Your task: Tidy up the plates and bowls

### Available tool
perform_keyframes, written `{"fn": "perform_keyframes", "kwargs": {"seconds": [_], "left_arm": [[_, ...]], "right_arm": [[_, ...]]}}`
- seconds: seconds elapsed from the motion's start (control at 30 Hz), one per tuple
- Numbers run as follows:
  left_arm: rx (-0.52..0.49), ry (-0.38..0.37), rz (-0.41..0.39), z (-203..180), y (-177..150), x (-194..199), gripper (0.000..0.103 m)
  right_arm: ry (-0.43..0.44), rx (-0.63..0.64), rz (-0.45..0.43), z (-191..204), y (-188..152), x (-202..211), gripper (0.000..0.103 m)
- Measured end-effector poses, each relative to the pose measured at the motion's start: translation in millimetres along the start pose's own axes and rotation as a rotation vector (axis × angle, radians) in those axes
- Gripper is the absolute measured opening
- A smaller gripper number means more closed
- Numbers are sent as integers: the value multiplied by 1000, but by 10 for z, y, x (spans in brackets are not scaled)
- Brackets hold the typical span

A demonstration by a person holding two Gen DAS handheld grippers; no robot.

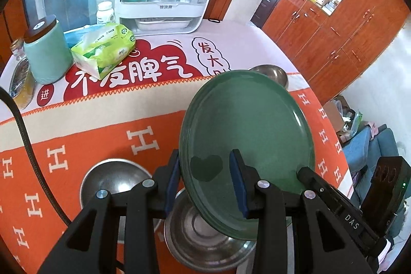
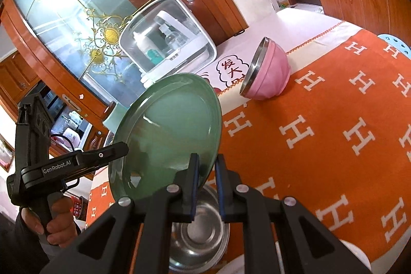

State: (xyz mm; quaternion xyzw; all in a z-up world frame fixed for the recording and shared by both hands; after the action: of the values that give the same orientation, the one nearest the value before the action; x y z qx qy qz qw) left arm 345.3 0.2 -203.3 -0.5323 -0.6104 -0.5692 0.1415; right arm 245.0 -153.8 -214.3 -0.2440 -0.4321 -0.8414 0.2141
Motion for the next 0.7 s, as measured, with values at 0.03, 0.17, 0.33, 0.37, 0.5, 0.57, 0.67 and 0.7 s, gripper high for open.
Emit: {"fn": "perform_keyframes", "kwargs": {"seconds": [0.03, 0.17, 0.33, 0.37, 0.5, 0.57, 0.67, 0.7], "left_arm": [[-4, -1, -1, -20, -20, 40, 35], [-11, -11, -14, -84, -100, 183, 37], [-23, -19, -32, -186, -231, 338, 37], [-24, -21, -33, -205, -259, 366, 37], [-32, -33, -33, -284, -378, 461, 37], [-40, -38, -32, -332, -447, 504, 37], [-45, -48, -29, -397, -555, 555, 37], [-46, -51, -26, -424, -604, 572, 37]], "right_arm": [[0, 1, 0, 8, -19, 32, 12], [1, 7, -1, 36, -103, 189, 13], [-6, 12, 0, 37, -203, 364, 13], [-6, 11, 1, 36, -220, 394, 13], [-11, 17, 3, 24, -299, 544, 13], [-13, 19, 5, 10, -337, 610, 13], [-24, 27, 13, -28, -421, 718, 13], [-29, 31, 17, -41, -454, 756, 13]]}}
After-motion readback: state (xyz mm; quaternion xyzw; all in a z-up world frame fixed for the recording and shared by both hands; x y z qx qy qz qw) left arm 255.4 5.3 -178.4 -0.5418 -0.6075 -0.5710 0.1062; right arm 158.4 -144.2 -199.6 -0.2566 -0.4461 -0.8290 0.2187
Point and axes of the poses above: each gripper's, at about its wrist camera, not at the fingertips, and x roughly against the way its jaws point, z to its left, y to its top, the point moved 10 cm from there along -x, roughly the way its jaws point, and after that the axes turned 4 degrees about -z, right-handed, at the moved point
